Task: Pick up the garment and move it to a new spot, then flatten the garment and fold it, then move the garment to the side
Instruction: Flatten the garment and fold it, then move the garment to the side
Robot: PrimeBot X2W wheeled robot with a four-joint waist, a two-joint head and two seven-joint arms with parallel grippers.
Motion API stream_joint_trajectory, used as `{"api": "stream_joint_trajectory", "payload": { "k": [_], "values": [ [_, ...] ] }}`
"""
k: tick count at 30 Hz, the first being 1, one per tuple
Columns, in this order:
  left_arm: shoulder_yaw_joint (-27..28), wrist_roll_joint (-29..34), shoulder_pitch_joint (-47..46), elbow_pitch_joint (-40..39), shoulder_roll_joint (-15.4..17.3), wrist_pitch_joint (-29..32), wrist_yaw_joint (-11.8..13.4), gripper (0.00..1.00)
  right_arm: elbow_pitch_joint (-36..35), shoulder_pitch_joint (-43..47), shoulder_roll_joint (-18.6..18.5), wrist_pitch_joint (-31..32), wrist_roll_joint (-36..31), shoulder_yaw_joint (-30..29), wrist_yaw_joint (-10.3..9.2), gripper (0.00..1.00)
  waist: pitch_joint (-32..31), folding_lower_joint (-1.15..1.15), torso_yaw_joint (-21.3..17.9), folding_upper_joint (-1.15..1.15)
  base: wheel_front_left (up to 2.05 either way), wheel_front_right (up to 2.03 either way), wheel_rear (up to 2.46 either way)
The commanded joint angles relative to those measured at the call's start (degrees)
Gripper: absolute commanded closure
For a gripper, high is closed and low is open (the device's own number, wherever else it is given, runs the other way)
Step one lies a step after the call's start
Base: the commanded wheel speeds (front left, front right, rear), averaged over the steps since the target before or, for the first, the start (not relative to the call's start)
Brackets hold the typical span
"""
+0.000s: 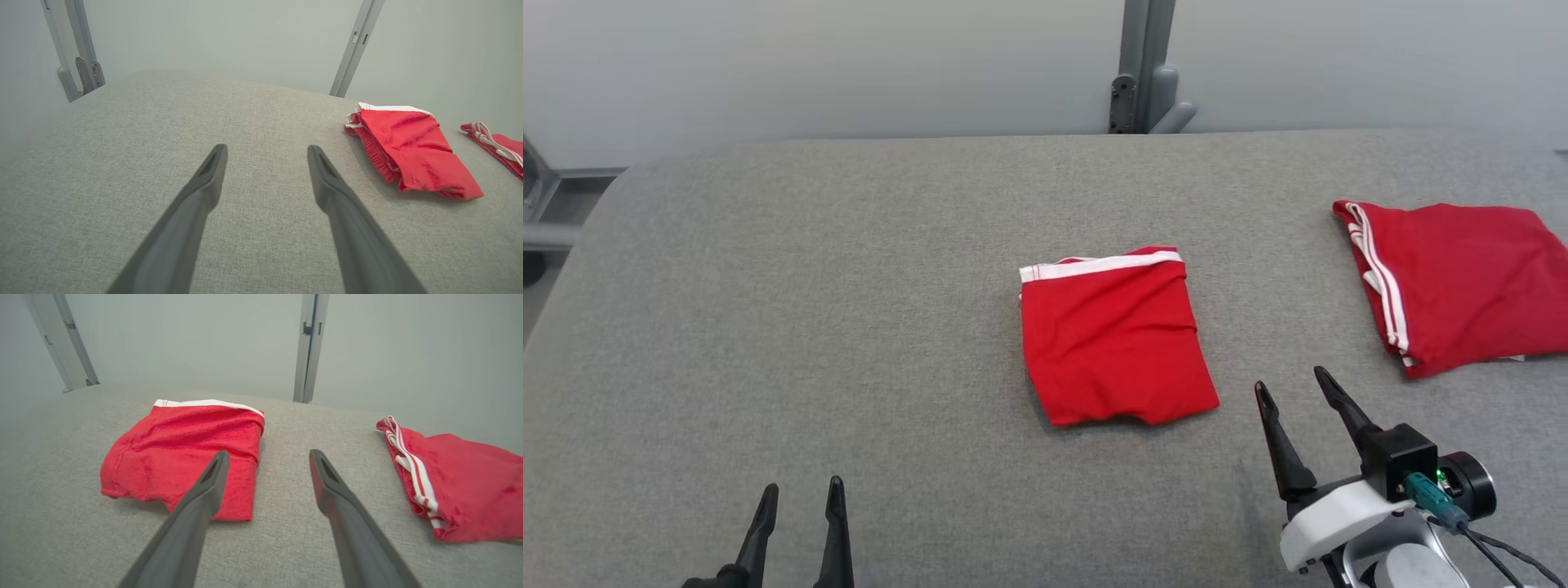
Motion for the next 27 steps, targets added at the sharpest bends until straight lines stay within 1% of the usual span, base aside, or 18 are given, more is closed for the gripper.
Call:
{"api": "stream_joint_trajectory", "payload": {
  "k": [1,5,9,20,24,27],
  "values": [
    [0.57,0.25,0.66,0.43,0.11,0.01,-0.35,0.00,-0.75,1.41,-0.29,-0.15,-0.49,-0.93,-0.03,0.00,-1.91,0.00,-3.51,0.00,0.00,0.00,0.00],
    [0.99,0.65,0.16,1.40,0.12,0.01,-0.80,0.00,-2.57,3.81,-0.22,-0.16,-1.27,-3.59,-0.03,0.00,-2.10,0.00,-4.66,0.00,0.00,0.00,0.00],
    [0.80,0.46,-0.11,2.01,0.11,0.01,-1.03,0.00,-1.91,6.11,0.18,-0.16,-1.70,-5.79,-0.03,0.00,-2.37,0.00,-5.05,0.00,0.00,0.00,0.00],
    [0.66,0.09,-0.13,2.52,0.11,0.01,-1.21,0.00,-1.78,7.28,0.75,-0.16,-2.46,-8.20,-0.03,0.00,-2.48,0.00,-5.06,0.00,0.00,0.00,0.00],
    [0.37,-0.18,-0.37,2.36,0.11,0.01,-1.23,0.00,-2.03,5.49,1.15,-0.16,-0.43,-7.75,-0.03,0.00,-2.16,0.00,-4.56,0.00,0.00,0.00,0.00],
    [-0.62,-0.47,-0.93,2.18,0.11,0.01,-0.94,0.00,-0.24,2.55,1.49,-0.16,3.07,-7.32,-0.04,0.00,-1.44,0.00,-3.74,0.00,0.00,0.00,0.00]
  ]
}}
